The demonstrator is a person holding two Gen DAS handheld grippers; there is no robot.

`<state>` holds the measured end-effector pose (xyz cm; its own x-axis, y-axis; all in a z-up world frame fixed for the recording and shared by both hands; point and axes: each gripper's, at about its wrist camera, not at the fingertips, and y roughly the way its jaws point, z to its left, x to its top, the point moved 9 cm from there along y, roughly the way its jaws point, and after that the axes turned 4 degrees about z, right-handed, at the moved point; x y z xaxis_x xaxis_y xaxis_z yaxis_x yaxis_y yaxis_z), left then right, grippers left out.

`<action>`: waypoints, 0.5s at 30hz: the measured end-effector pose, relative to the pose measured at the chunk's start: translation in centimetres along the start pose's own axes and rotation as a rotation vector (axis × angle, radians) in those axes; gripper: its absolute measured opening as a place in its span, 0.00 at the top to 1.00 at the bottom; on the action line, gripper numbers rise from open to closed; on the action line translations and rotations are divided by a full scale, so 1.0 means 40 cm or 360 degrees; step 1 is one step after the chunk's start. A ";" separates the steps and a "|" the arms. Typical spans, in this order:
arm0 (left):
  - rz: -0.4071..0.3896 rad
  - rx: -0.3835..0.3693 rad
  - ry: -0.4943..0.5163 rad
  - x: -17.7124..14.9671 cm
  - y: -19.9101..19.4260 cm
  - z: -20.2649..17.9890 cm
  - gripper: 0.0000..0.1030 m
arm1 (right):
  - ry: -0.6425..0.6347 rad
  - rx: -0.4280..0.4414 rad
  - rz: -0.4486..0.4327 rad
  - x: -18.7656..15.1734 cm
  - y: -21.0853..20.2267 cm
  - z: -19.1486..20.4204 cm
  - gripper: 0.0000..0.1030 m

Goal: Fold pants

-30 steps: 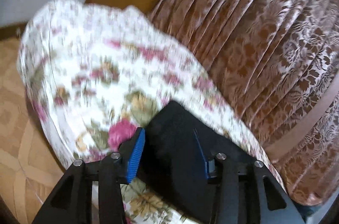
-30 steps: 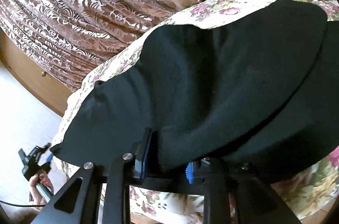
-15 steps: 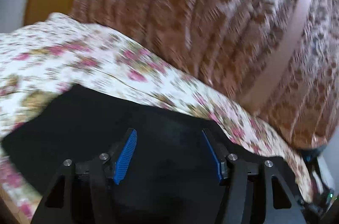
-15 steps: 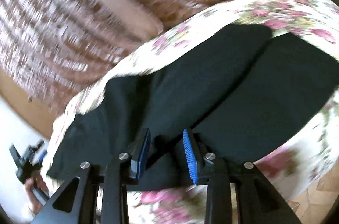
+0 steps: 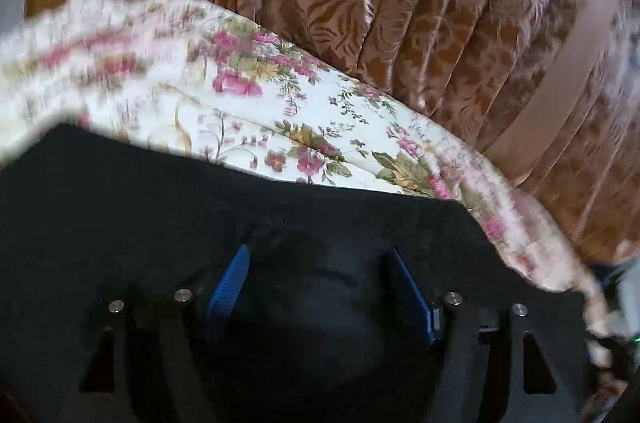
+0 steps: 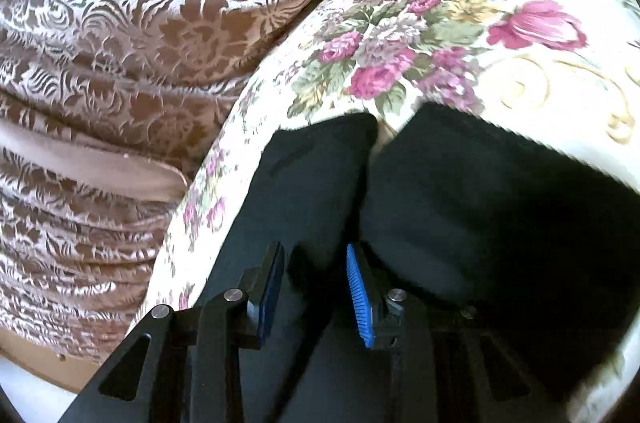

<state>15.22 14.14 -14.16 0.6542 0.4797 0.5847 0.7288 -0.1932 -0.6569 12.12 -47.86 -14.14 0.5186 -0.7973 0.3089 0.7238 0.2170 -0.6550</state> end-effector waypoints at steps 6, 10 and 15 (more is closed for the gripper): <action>-0.0065 -0.0093 -0.0026 -0.002 -0.020 0.001 0.28 | -0.0026 -0.0011 -0.0054 0.031 0.062 0.025 0.81; -0.0068 -0.0095 -0.0024 -0.004 -0.022 0.000 0.28 | -0.0035 -0.0022 -0.0070 0.033 0.071 0.021 0.92; -0.0068 -0.0106 -0.0029 0.000 -0.022 0.002 0.28 | -0.0151 -0.0007 -0.0196 0.030 -0.012 0.053 0.93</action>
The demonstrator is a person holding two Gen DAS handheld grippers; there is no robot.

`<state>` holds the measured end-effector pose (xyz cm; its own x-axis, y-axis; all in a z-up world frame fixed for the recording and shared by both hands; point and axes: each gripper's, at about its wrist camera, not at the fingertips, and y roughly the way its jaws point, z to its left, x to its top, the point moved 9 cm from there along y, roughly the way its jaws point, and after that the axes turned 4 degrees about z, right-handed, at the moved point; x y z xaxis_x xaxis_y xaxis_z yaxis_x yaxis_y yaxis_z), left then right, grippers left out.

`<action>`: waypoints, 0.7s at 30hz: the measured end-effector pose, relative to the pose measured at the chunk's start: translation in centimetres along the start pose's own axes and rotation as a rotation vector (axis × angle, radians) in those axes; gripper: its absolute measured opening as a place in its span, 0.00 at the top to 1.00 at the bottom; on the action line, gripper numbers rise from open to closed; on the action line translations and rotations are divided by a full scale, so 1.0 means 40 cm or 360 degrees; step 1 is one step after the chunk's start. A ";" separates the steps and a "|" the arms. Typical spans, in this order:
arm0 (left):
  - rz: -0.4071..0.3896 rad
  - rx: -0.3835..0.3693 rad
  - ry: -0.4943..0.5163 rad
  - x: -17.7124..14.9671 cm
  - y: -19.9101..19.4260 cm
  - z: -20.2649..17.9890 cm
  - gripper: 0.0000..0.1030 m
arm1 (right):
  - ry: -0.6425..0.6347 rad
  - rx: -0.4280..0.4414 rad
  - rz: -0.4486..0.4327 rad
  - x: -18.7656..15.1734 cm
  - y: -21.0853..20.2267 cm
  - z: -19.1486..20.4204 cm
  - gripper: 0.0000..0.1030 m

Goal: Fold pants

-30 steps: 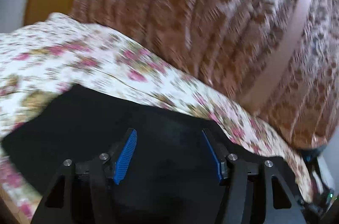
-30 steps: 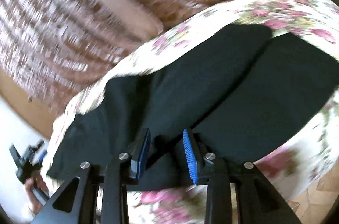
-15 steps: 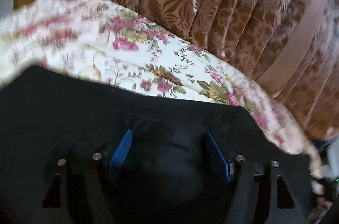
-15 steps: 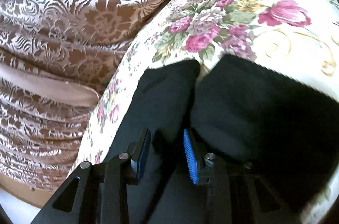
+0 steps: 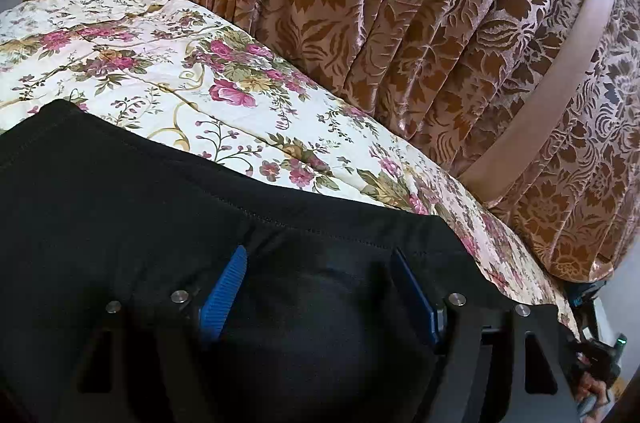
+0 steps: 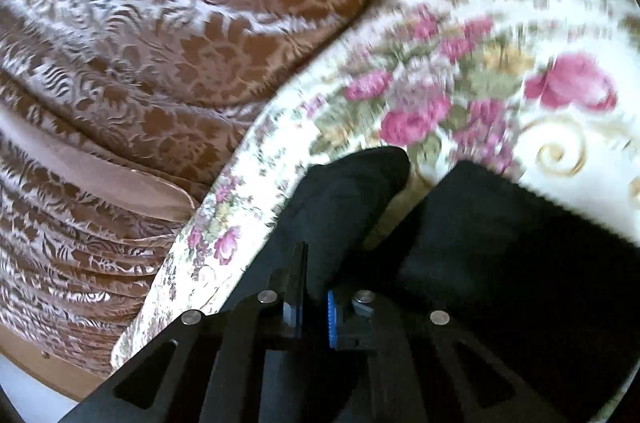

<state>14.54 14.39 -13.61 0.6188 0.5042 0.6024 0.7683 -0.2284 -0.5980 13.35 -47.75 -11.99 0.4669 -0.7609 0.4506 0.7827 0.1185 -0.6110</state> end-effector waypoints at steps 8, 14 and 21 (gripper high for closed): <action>-0.0007 -0.0014 -0.0009 0.000 -0.002 -0.001 0.28 | -0.0132 -0.0109 -0.0171 0.000 -0.186 -0.019 0.93; -0.0008 -0.0014 -0.0012 -0.001 -0.003 -0.001 0.28 | 0.0024 -0.0186 -0.0109 -0.055 -0.227 -0.125 0.93; -0.0010 -0.0015 -0.0014 -0.002 -0.004 -0.001 0.28 | 0.0042 -0.0251 -0.0049 -0.095 -0.194 -0.191 0.95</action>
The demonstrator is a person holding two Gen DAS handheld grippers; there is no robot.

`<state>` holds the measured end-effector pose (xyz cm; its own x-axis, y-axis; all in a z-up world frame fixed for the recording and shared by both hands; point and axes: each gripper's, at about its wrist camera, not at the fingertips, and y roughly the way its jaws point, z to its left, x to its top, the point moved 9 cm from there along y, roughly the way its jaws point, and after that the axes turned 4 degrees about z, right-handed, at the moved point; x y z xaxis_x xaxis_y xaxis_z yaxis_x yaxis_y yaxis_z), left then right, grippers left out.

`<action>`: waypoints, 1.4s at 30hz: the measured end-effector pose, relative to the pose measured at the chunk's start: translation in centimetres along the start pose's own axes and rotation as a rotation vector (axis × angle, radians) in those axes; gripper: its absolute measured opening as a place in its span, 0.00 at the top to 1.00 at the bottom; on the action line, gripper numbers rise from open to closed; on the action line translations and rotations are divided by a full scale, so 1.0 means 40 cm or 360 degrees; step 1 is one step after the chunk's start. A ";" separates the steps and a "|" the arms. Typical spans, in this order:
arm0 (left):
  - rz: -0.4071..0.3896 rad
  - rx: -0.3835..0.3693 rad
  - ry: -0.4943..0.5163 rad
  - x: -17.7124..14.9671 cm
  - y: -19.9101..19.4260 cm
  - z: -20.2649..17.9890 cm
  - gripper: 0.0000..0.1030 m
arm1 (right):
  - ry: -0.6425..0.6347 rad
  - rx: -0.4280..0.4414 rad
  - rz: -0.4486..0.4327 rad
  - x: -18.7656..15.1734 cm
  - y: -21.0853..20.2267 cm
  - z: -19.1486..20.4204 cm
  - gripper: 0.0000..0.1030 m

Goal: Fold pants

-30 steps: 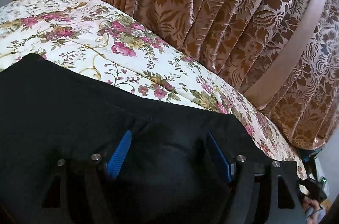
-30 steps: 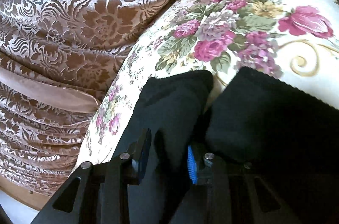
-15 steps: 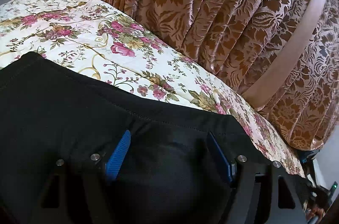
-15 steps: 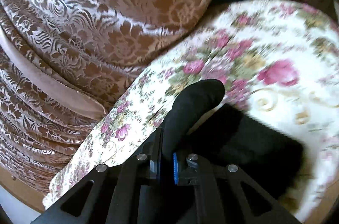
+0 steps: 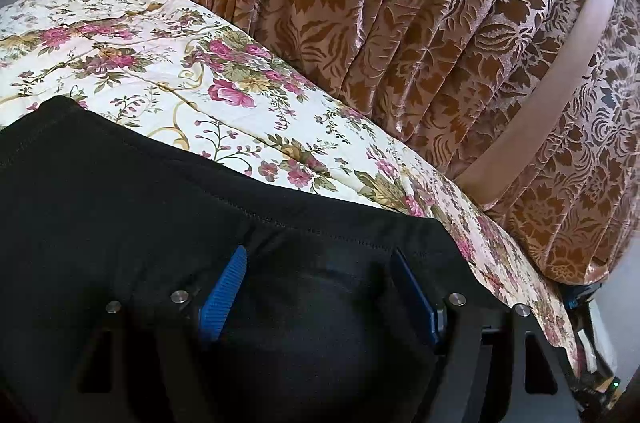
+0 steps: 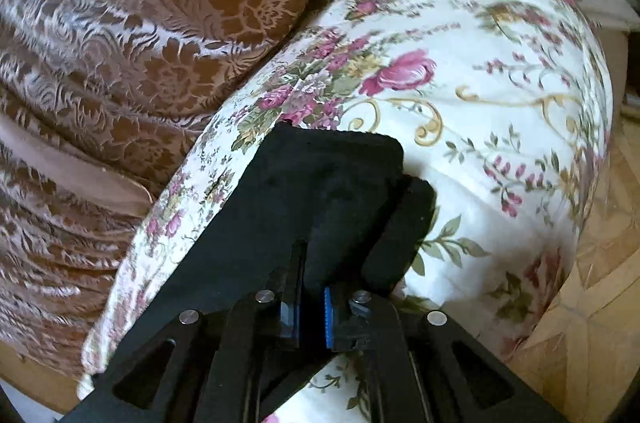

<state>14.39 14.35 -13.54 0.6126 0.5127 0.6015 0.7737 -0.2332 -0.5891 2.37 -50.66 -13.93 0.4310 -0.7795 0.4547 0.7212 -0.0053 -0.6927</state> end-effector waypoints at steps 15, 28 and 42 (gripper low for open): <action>0.0002 0.0017 0.0010 -0.002 0.000 -0.002 0.28 | -0.0403 -0.0320 -0.0446 0.072 -0.146 0.172 0.75; 0.0140 0.0241 0.0146 -0.004 0.018 -0.036 0.28 | -0.1345 0.0260 0.0201 -0.310 0.153 0.654 0.75; 0.0424 0.0129 0.0736 -0.064 0.152 -0.298 0.84 | -0.1315 0.0271 0.0302 -0.360 0.236 0.609 0.76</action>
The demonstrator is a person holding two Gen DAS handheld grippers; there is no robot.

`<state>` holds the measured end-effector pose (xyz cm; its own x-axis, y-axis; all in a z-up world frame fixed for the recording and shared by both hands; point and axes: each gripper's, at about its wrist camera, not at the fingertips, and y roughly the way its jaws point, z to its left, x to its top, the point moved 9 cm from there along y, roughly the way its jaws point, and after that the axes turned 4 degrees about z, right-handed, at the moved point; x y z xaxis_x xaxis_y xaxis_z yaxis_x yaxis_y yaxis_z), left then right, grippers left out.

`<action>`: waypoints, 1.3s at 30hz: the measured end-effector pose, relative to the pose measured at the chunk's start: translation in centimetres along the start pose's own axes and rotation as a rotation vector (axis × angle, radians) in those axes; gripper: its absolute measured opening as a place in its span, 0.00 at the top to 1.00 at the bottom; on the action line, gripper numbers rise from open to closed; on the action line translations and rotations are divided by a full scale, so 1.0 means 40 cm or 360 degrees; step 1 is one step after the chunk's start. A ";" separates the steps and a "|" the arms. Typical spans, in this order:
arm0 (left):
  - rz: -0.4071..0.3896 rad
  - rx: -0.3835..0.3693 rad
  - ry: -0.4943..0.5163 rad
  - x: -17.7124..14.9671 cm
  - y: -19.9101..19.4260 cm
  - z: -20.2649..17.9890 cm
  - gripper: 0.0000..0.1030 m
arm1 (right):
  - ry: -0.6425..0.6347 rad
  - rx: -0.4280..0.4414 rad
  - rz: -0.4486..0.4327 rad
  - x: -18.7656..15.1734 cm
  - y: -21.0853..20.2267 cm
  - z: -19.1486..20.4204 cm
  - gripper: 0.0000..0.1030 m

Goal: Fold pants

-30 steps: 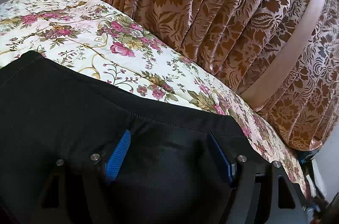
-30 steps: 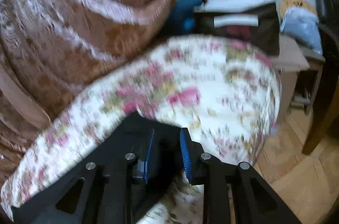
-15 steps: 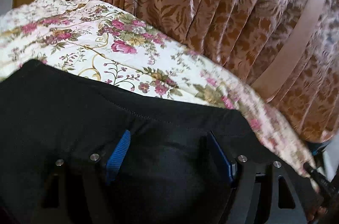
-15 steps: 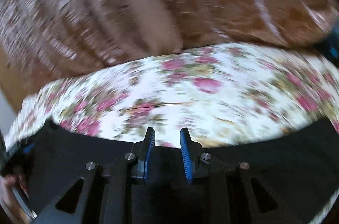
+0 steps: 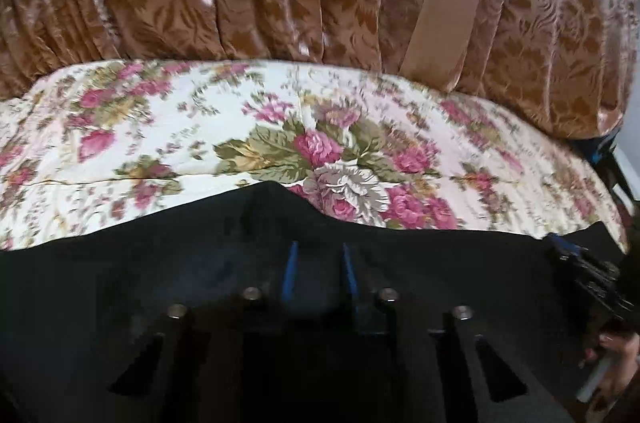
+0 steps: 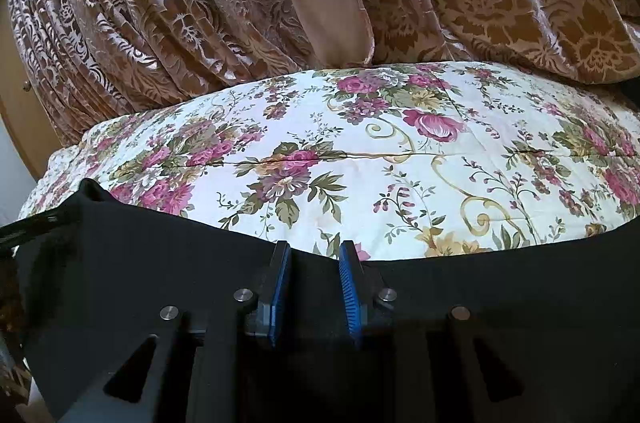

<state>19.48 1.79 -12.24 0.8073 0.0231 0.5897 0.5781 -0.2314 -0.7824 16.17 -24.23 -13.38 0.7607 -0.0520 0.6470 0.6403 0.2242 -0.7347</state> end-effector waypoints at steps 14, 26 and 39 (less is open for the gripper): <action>-0.0035 0.0026 -0.0092 0.033 0.083 0.053 0.95 | 0.0088 0.0086 -0.0014 -0.003 0.001 -0.011 0.76; -0.0060 -0.0254 -0.0366 -0.005 0.047 0.097 0.95 | 0.0533 -0.0319 -0.0118 -0.083 -0.164 -0.286 0.72; -0.0079 -0.0328 -0.0413 -0.015 0.032 0.098 0.95 | 0.1226 -0.0433 -0.0413 -0.223 -0.456 -0.604 0.65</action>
<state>20.20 5.31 -14.37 0.7974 0.2802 0.5345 0.6027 -0.4152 -0.6815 0.29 -51.37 -10.68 0.3840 -0.7382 0.5546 0.7324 -0.1223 -0.6698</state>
